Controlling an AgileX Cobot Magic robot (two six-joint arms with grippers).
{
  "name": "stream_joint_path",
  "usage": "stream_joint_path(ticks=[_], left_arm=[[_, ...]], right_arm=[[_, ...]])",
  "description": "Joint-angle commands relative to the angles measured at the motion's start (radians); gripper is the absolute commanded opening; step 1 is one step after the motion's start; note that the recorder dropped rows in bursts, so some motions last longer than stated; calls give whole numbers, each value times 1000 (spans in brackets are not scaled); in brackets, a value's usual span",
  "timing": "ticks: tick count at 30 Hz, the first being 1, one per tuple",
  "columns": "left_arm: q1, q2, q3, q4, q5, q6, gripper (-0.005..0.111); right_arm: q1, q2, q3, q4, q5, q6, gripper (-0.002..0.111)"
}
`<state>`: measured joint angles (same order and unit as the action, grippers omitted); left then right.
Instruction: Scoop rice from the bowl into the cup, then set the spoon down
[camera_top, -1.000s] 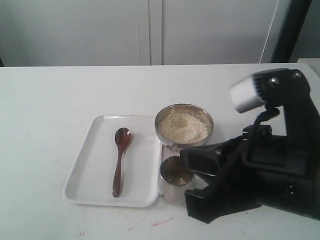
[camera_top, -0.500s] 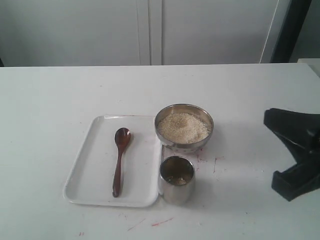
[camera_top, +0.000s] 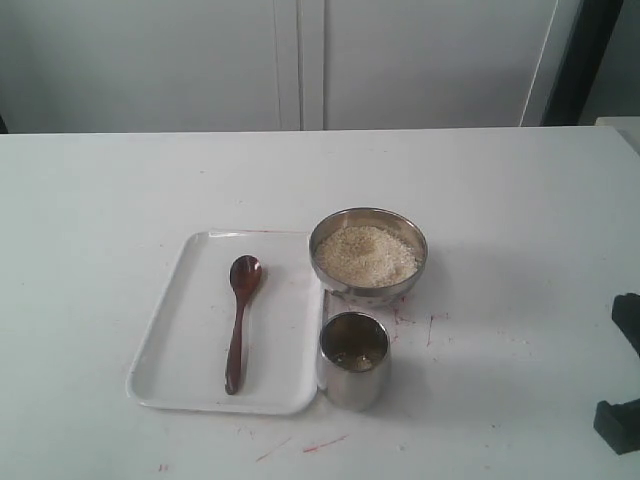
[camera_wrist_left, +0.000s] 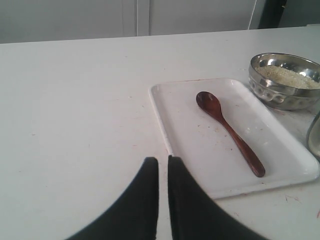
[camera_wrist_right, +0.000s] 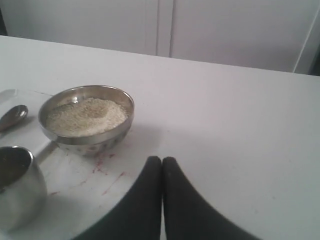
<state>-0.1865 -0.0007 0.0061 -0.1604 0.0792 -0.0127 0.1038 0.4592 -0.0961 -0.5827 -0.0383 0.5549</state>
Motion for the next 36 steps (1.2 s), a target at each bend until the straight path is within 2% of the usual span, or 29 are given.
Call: stream_joint_path(ticks=[1,13,18,36], left_arm=[[-1,1,-6,-10,-3,-6,14],[-1,1,-6,-10,-3,-6,14],[-1,1,-6,-10,-3,-6,14],[-1,1,-6,-10,-3,-6,14]], right_arm=[[-54,-31,41,-9,-6,-2,0],[-96,-215,96,61,57,-2,0],[-96,-290,96,99,161,-2,0],[-96,-459,96,100,357,-2,0]])
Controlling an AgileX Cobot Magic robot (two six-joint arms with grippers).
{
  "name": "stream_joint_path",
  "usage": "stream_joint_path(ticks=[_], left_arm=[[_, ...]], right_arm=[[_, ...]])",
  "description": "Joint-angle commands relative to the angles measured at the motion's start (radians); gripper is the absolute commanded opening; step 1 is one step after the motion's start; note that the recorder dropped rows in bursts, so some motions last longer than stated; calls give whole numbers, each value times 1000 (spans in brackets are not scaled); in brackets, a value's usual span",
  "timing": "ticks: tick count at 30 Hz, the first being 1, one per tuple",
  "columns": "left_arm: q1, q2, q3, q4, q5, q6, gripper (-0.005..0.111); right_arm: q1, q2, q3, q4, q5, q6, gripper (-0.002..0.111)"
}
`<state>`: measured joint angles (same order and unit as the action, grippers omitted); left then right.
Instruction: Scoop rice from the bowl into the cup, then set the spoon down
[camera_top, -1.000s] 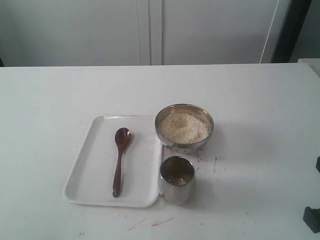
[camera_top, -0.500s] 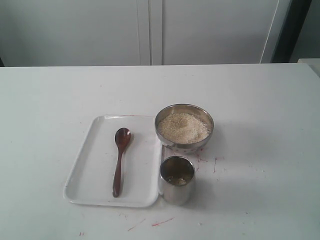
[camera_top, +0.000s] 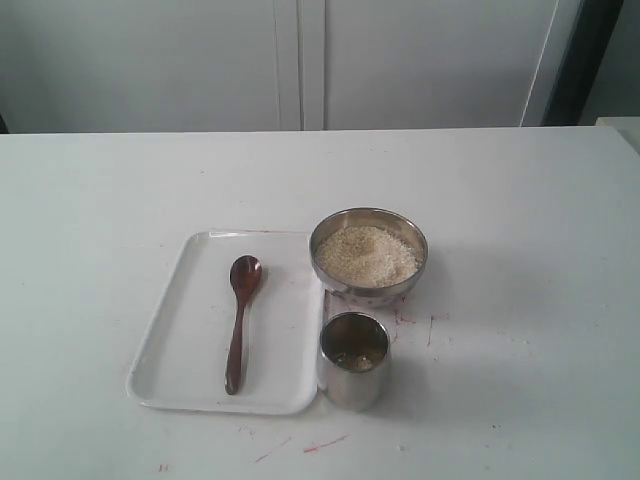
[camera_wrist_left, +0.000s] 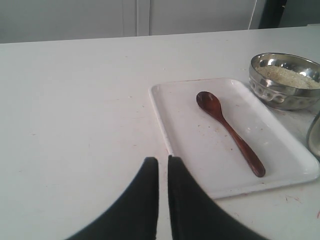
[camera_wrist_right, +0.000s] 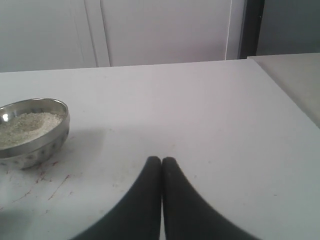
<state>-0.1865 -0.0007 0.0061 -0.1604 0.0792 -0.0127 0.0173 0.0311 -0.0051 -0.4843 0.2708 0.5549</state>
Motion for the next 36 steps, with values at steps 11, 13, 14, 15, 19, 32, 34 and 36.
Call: stream_joint_path(ticks=[11,13,14,15,19,32,34,36], left_arm=[[-1,1,-6,-10,-3,-6,14],[-1,1,-6,-10,-3,-6,14],[-1,1,-6,-10,-3,-6,14],[-1,1,-6,-10,-3,-6,14],[-1,1,-6,-10,-3,-6,14],[-1,1,-6,-10,-3,-6,14],[-1,1,-6,-10,-3,-6,14],[-1,1,-6,-10,-3,-6,14]], right_arm=[[-9,-31,5,21,15,7,0],[-9,-31,5,13,54,5,0],[-9,-31,5,10,72,-10,0],[-9,-31,5,8,74,-26,0],[-9,-31,5,-6,72,-39,0],[-9,-31,5,462,60,-44,0],[-9,-31,5,430,60,-75,0],[-9,-31,5,402,61,-122,0]])
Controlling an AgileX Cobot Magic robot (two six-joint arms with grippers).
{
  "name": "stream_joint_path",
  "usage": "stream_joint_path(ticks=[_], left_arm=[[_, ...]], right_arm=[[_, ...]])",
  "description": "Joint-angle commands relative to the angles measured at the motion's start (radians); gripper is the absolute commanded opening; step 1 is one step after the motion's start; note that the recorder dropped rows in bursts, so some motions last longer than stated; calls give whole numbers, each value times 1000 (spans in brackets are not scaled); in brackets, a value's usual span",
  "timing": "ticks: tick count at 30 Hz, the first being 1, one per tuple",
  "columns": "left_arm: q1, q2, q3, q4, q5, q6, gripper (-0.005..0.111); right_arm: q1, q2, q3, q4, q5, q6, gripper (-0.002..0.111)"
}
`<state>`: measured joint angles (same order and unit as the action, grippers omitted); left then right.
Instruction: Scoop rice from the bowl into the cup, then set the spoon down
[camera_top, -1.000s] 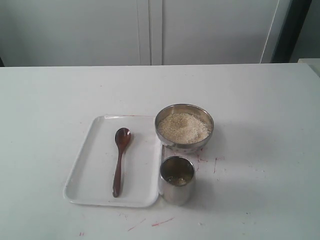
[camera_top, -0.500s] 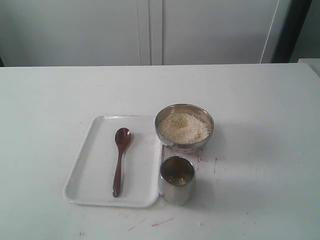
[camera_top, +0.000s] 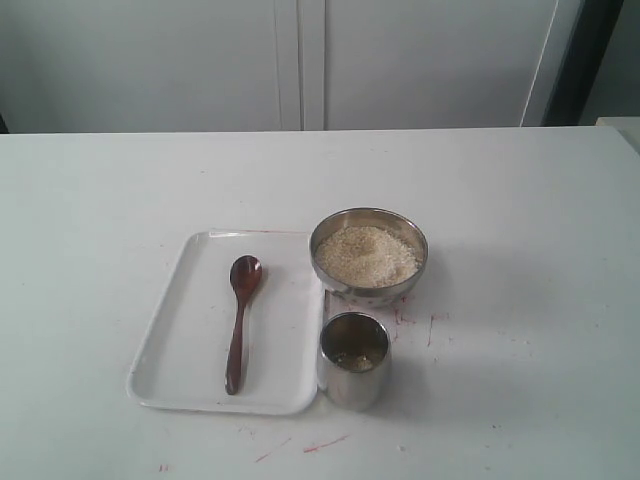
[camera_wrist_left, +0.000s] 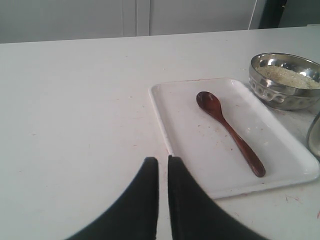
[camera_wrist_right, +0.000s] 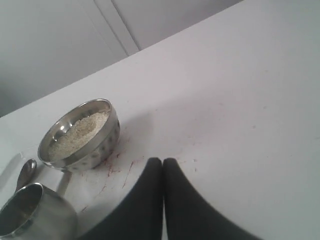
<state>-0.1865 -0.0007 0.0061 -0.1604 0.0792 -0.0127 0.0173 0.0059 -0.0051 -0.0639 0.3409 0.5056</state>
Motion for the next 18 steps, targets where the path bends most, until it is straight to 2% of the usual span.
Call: stream_joint_path(ticks=[1,13,18], left_arm=[[-1,1,-6,-10,-3,-6,14],[-1,1,-6,-10,-3,-6,14],[-1,1,-6,-10,-3,-6,14]], right_arm=[[-9,-6,5,-19,-9,-89,0],[-9,-6,5,-71,-6,-38,0],[-9,-6,5,-60,-6,-426,0]])
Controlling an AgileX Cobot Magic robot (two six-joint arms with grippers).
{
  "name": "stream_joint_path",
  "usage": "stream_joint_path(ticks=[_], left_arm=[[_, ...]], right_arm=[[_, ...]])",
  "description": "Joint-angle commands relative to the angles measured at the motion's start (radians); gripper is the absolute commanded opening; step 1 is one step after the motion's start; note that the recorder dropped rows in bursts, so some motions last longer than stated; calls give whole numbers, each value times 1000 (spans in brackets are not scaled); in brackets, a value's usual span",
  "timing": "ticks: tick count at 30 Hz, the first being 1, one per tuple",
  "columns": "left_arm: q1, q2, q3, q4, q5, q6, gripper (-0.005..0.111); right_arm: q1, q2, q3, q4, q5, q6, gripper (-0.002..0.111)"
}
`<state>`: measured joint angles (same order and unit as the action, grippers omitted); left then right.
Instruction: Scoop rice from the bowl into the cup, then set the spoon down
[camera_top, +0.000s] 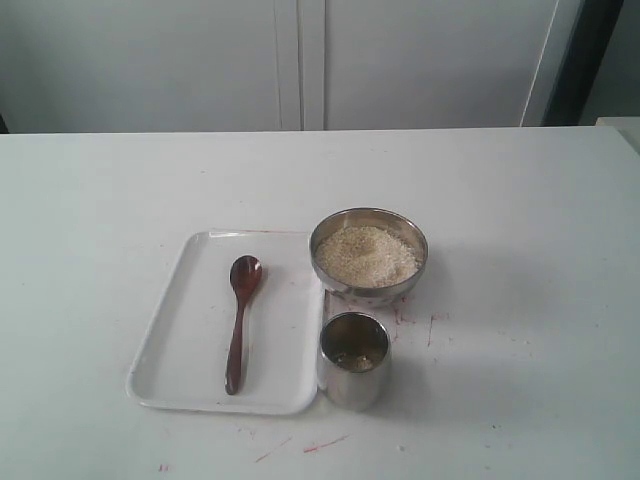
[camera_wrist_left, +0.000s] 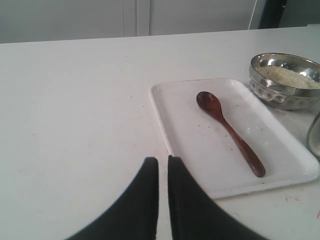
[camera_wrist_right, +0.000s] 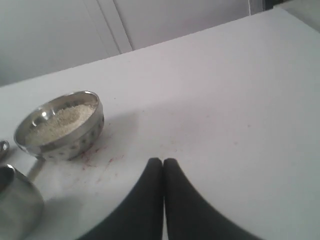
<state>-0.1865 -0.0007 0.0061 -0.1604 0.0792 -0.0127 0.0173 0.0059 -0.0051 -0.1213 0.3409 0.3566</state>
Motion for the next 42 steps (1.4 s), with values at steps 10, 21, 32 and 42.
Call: stream_joint_path(ticks=[10,21,32,42], left_arm=[[-1,1,-6,-10,-3,-6,14],[-1,1,-6,-10,-3,-6,14],[-1,1,-6,-10,-3,-6,14],[-1,1,-6,-10,-3,-6,14]], right_arm=[[-9,-6,5,50,-4,-335,0],[-9,-6,5,50,-4,-335,0],[-9,-6,5,50,-4,-335,0],[-9,-6,5,50,-4,-335,0]])
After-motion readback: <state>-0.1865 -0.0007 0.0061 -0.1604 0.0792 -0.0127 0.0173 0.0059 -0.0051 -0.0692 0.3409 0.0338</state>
